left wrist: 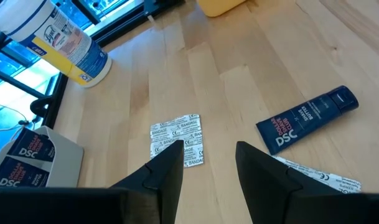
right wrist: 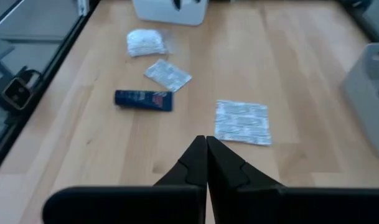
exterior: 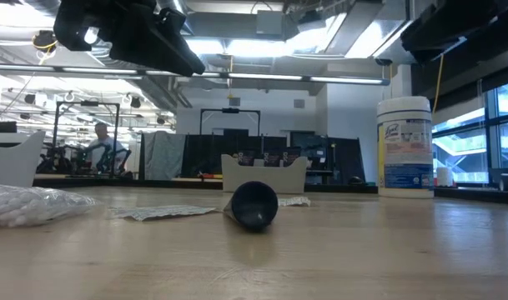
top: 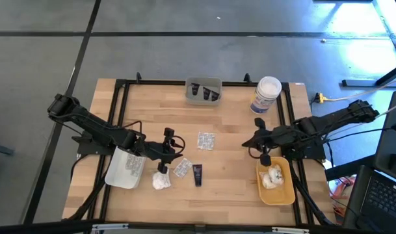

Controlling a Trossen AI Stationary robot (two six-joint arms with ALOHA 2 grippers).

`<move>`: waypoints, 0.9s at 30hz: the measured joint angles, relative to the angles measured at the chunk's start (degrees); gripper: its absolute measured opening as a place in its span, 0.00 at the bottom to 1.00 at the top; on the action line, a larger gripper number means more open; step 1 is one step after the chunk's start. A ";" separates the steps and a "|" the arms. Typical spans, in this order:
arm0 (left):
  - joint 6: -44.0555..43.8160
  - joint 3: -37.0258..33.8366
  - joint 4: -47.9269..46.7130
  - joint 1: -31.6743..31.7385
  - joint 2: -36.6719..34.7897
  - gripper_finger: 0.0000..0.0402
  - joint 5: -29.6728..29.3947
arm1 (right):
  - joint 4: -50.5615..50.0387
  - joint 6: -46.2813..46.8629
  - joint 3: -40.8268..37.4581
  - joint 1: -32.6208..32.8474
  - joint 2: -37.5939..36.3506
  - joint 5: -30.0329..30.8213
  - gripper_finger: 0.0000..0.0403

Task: Pick & Place Travel size toiletries
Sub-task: Put the bandage into the white bin

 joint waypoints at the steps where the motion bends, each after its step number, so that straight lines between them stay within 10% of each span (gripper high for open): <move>1: 0.00 0.00 0.02 0.01 0.00 0.36 0.00 | 0.00 -0.30 -0.71 0.00 -1.29 0.80 0.01; 27: -7.39 0.00 -0.47 -1.15 0.00 0.36 4.96 | -0.88 -2.48 -3.19 -0.11 -9.52 6.51 0.18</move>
